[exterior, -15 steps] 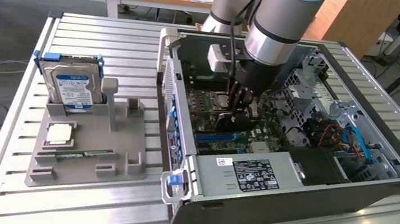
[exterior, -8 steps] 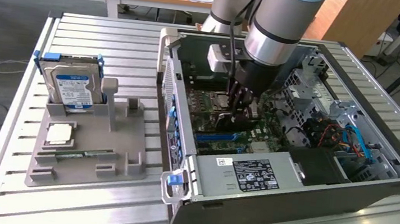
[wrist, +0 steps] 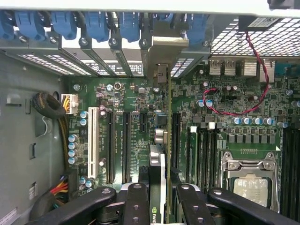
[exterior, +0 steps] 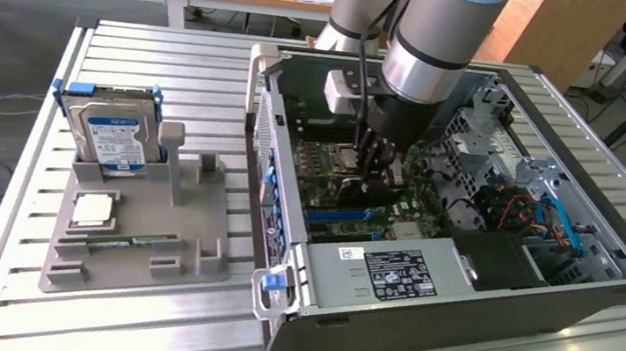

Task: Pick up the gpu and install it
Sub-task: 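Insert the gpu into the slot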

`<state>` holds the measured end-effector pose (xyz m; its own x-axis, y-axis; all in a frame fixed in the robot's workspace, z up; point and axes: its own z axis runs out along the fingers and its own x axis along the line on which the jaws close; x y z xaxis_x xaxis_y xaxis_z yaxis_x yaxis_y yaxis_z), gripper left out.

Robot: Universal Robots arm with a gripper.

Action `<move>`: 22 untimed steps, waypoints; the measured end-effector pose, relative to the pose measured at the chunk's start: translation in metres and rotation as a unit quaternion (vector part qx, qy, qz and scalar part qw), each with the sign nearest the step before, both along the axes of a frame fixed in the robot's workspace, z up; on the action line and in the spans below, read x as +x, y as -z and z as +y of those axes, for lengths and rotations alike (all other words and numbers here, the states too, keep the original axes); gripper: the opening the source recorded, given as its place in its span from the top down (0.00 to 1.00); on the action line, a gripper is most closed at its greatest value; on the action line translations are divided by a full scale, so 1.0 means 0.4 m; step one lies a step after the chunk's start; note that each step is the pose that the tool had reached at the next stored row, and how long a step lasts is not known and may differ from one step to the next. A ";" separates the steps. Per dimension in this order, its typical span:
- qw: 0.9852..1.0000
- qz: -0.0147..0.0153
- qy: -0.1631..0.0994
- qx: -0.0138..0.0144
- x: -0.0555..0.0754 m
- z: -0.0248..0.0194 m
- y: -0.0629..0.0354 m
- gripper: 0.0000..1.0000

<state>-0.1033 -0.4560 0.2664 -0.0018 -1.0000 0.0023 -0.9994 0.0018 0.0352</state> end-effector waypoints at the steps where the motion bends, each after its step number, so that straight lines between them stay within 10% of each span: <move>1: 1.000 0.000 0.000 0.000 0.000 0.000 0.000 0.73; 22: 1.000 0.000 0.007 0.000 0.000 -0.006 0.001 0.73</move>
